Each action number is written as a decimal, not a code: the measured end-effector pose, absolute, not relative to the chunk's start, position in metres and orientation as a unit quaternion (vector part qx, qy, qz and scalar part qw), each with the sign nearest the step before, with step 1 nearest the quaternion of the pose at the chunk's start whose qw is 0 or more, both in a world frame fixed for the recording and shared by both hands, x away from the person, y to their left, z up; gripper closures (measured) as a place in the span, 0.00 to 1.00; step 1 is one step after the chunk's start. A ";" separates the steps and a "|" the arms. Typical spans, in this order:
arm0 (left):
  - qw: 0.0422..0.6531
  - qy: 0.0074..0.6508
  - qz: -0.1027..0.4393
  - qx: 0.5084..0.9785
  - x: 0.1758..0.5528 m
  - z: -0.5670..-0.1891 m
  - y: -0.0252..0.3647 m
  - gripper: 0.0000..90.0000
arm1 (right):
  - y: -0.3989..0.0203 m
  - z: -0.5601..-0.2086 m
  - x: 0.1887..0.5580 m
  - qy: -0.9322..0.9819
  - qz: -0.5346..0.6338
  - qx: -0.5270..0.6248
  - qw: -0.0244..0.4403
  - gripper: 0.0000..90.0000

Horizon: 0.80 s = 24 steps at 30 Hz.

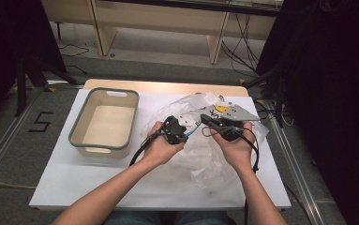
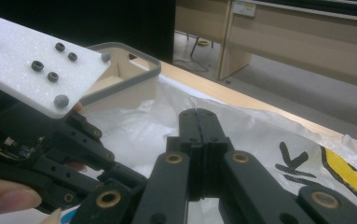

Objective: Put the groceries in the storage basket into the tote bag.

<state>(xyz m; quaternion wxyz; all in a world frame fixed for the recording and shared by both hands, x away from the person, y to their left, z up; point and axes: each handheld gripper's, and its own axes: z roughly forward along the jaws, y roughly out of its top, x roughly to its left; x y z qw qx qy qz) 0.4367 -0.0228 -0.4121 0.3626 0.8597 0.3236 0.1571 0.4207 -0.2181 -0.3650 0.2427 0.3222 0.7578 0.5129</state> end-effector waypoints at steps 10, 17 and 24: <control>0.374 0.315 0.176 0.854 0.442 -0.421 -0.029 0.90 | -0.218 -0.365 0.421 0.758 0.513 0.322 0.243 1.00; 0.371 0.320 0.185 0.852 0.447 -0.428 -0.034 0.90 | -0.218 -0.365 0.421 0.758 0.512 0.322 0.243 1.00; 0.378 0.314 0.192 0.849 0.448 -0.433 -0.040 0.90 | -0.219 -0.365 0.421 0.757 0.513 0.323 0.243 1.00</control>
